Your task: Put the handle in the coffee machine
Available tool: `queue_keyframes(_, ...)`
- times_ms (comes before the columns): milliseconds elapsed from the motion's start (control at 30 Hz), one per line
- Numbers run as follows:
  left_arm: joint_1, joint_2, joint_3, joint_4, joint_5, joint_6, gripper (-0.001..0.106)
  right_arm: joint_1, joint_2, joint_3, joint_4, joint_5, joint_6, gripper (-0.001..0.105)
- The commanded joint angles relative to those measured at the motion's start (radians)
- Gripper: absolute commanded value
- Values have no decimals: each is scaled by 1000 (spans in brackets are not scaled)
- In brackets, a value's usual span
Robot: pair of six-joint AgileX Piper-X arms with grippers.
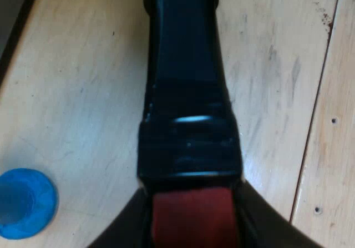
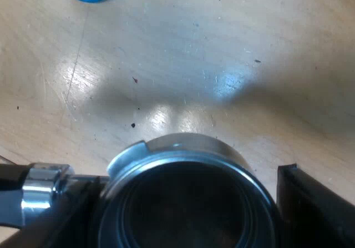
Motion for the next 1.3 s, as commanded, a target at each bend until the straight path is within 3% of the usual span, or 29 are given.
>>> queue_keyframes(33,-3,-2,-11,-12,46,14,0,0,-14,-11,-13,-26,-11,73)
queue_keyframes(133,-3,-2,-11,-12,46,14,0,0,-14,-11,-13,-28,-11,87)
queue_keyframes(500,-3,-13,-11,-10,46,14,0,0,-27,-11,-13,12,-30,87)
queue_keyframes(1000,-1,-71,-11,42,16,-14,0,12,-228,-11,-13,66,-22,87)
queue_keyframes(1300,-1,-71,-11,42,-6,-73,0,214,-245,-11,-13,319,14,87)
